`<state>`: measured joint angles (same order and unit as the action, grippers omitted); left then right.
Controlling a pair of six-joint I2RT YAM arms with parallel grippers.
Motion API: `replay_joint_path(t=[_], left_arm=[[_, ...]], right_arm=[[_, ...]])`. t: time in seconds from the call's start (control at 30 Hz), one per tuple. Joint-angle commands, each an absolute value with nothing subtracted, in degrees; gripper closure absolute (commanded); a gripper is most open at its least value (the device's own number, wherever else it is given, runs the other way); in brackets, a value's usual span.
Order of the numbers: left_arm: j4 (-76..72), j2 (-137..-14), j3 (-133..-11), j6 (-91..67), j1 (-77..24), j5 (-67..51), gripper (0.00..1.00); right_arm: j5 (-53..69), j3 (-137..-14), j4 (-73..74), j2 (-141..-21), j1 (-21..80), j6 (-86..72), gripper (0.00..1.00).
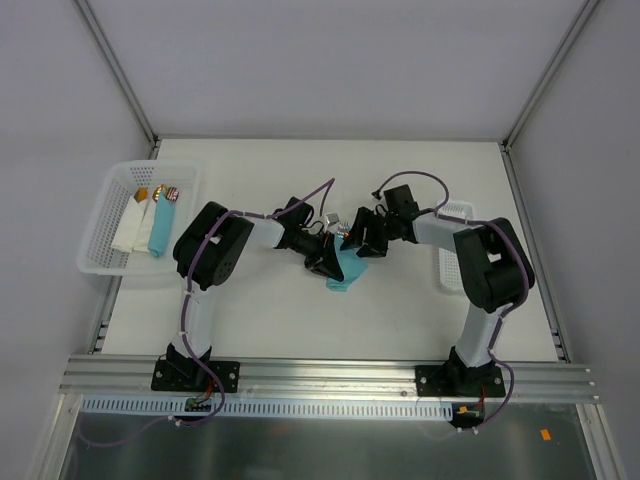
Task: Place the utensils on the paper napkin and roll it up
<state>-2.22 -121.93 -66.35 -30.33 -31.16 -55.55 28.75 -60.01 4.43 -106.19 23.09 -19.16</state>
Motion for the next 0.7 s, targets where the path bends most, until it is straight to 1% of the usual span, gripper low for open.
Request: replay_joint_path(t=[0.0,0.13,0.23,0.27,0.33,0.37,0.43,0.47,0.53,0.57,0.63,0.67], left_arm=[[1.93,-124.98,-65.74,-26.28,-31.38,-49.31,0.86],[1.93,-125.07,-65.74,-26.28,-31.38,-49.31,0.85],[1.93,-125.16,-65.74,-26.37,-31.29,-49.39,0.86],[1.93,-125.07,-65.74,-26.28,-31.38,-49.31,0.85],[1.93,-125.07,-65.74,-26.45,-31.38,-49.39,0.86],[1.85,-124.89,-65.74,-26.46,-31.38,-49.13,0.86],[1.93,-124.80,-65.65,-26.46,-31.29,-49.22,0.86],[1.93,-124.63,-65.65,-26.46,-31.29,-49.22,0.86],[1.93,-124.63,-65.57,-26.46,-31.20,-49.22,0.86],[1.93,-124.63,-65.65,-26.46,-31.29,-49.22,0.86],[1.93,-124.63,-65.57,-26.54,-31.20,-49.22,0.86],[1.93,-124.45,-65.65,-26.54,-31.29,-49.13,0.86]], right_arm=[[29.79,-58.01,5.45,-110.04,22.76,-17.40,0.37],[29.09,-56.52,4.75,-111.09,22.85,-17.23,0.42],[28.39,-55.55,4.66,-112.23,22.76,-16.61,0.49],[28.30,-55.29,4.22,-112.50,22.50,-16.52,0.53],[27.95,-54.76,3.43,-113.11,22.06,-16.52,0.58],[28.04,-54.23,3.17,-113.72,21.71,-16.52,0.63],[27.86,-53.70,2.55,-114.17,21.45,-16.52,0.68],[27.86,-53.27,2.29,-114.34,21.10,-16.52,0.74],[27.77,-52.82,1.76,-114.52,20.92,-16.52,0.78],[27.86,-52.65,1.06,-114.70,20.66,-16.44,0.82],[28.74,-51.86,0.36,-114.87,20.39,-16.70,0.88],[29.18,-51.59,-1.30,-114.87,20.22,-16.96,0.93]])
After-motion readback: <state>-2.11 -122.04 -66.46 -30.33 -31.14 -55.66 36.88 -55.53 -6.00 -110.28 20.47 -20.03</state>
